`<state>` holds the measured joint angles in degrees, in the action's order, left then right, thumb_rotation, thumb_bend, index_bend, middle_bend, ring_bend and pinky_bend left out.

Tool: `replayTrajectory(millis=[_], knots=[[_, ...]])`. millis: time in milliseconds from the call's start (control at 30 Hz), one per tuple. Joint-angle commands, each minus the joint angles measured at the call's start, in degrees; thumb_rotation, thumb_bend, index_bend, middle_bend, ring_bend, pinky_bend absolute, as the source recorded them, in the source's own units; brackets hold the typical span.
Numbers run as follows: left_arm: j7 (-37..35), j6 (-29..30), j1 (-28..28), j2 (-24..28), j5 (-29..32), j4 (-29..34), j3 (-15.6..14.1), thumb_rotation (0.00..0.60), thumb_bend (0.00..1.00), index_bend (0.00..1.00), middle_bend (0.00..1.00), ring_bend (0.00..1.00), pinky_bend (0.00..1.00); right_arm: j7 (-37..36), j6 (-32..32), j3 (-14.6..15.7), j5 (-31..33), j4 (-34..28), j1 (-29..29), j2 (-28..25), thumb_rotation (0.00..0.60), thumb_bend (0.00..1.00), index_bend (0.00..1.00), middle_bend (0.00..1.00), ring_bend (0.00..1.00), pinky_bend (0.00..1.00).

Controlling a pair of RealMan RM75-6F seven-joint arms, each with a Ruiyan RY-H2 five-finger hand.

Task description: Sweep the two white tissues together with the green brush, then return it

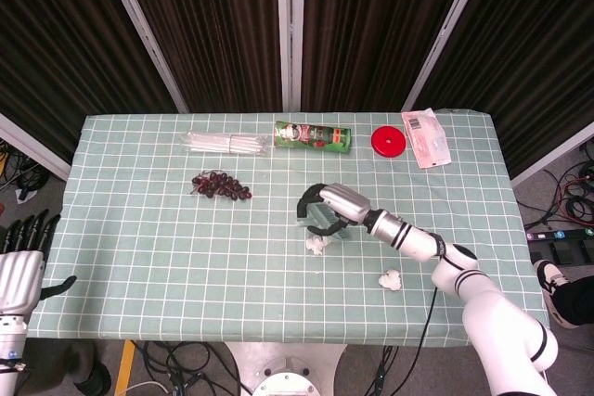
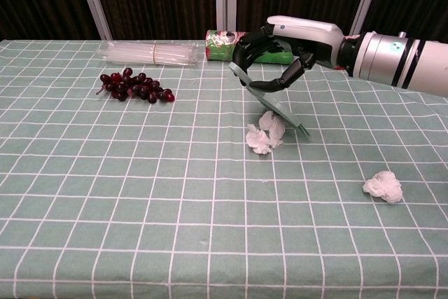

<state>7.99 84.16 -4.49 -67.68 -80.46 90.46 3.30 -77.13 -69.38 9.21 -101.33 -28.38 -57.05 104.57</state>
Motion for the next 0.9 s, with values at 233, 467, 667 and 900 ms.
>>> replayTrajectory(millis=[233, 467, 667, 900], knots=[[-0.8, 0.5, 0.5, 0.1, -0.2, -0.3, -0.2, 0.600, 0.00, 0.07, 0.01, 0.00, 0.03, 7.3, -5.7, -1.4, 0.6, -8.1, 3.1, -4.4, 0.600, 0.51, 0.78, 0.65, 0.30, 0.24], [-1.4, 0.1, -0.3, 0.1, -0.8, -0.8, 0.4, 0.600, 0.00, 0.07, 0.01, 0.00, 0.03, 20.6, -10.6, -1.5, 3.1, -28.1, 10.1, -17.2, 0.600, 0.53, 0.78, 0.65, 0.30, 0.23], [-1.3, -0.9, -1.5, -0.2, -1.5, -1.0, 0.8, 0.600, 0.00, 0.07, 0.01, 0.00, 0.03, 35.1, -11.6, -0.6, 9.3, -49.3, 18.5, -27.1, 0.600, 0.56, 0.78, 0.65, 0.30, 0.21], [-1.4, -1.7, -2.6, -0.1, -2.2, -1.0, 0.9, 0.600, 0.00, 0.07, 0.01, 0.00, 0.03, 44.4, -15.5, 0.0, 14.4, -61.6, 28.1, -30.2, 0.600, 0.57, 0.77, 0.66, 0.32, 0.21]])
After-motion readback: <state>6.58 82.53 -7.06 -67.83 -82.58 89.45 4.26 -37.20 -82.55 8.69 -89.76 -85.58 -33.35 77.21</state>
